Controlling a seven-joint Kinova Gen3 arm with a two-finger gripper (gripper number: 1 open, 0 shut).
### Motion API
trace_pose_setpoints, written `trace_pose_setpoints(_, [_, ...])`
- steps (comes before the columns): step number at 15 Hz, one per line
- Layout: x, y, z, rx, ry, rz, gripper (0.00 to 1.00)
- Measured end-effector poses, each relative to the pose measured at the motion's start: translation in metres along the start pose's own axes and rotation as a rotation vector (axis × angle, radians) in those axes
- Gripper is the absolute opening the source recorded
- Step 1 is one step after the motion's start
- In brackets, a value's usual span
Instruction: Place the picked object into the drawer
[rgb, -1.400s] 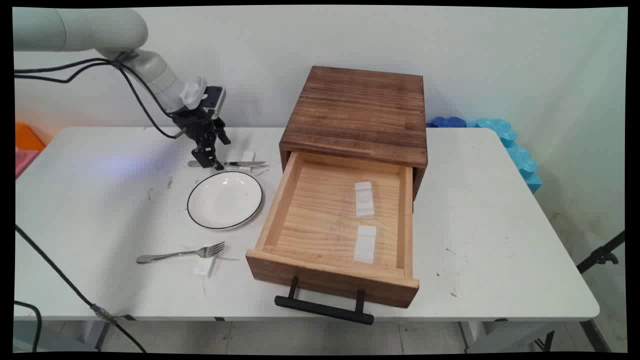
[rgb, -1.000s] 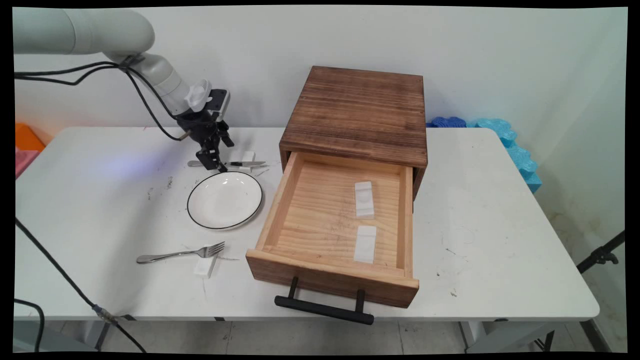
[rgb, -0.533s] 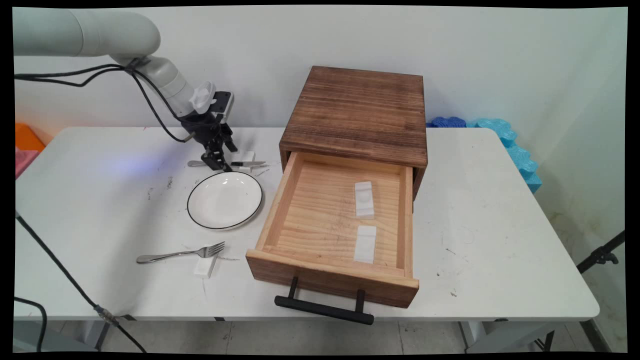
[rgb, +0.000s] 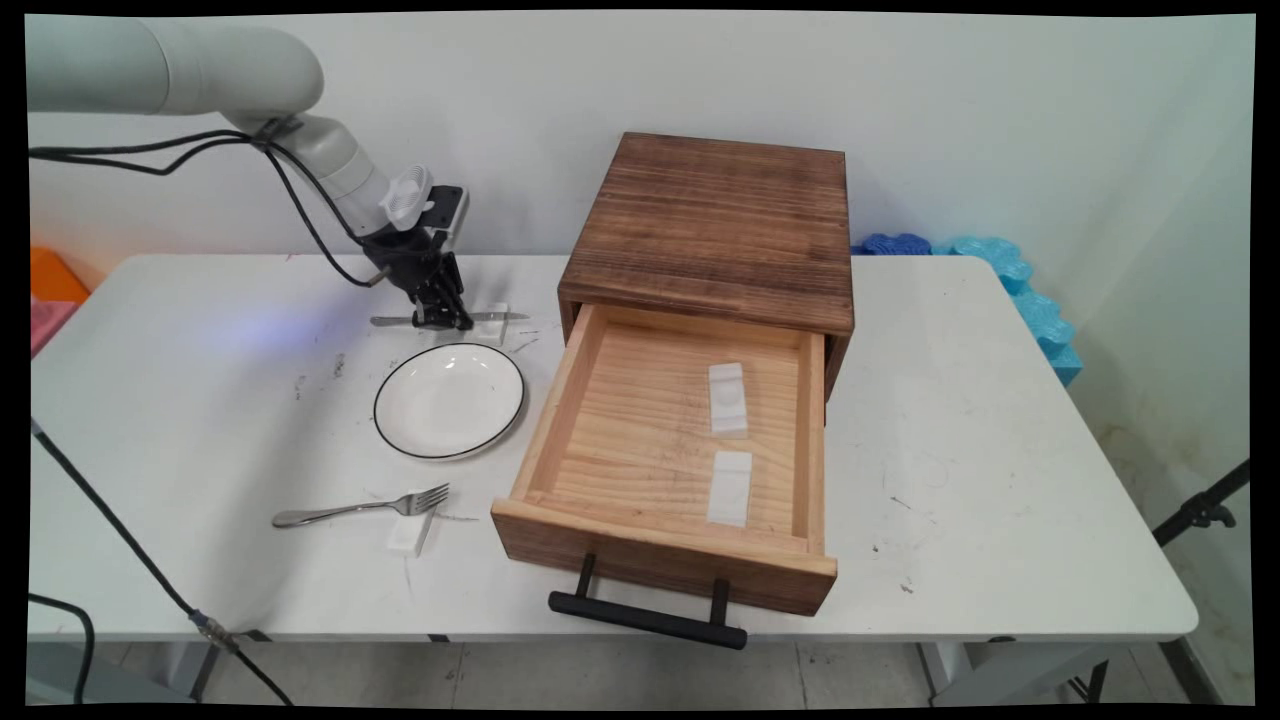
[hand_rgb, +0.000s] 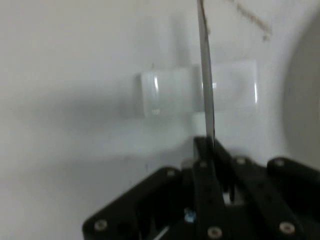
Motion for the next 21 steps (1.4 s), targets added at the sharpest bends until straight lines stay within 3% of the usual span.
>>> trace_pose_setpoints(21, [0.004, 0.017, -0.015, 0.023, 0.015, 0.017, 0.00])
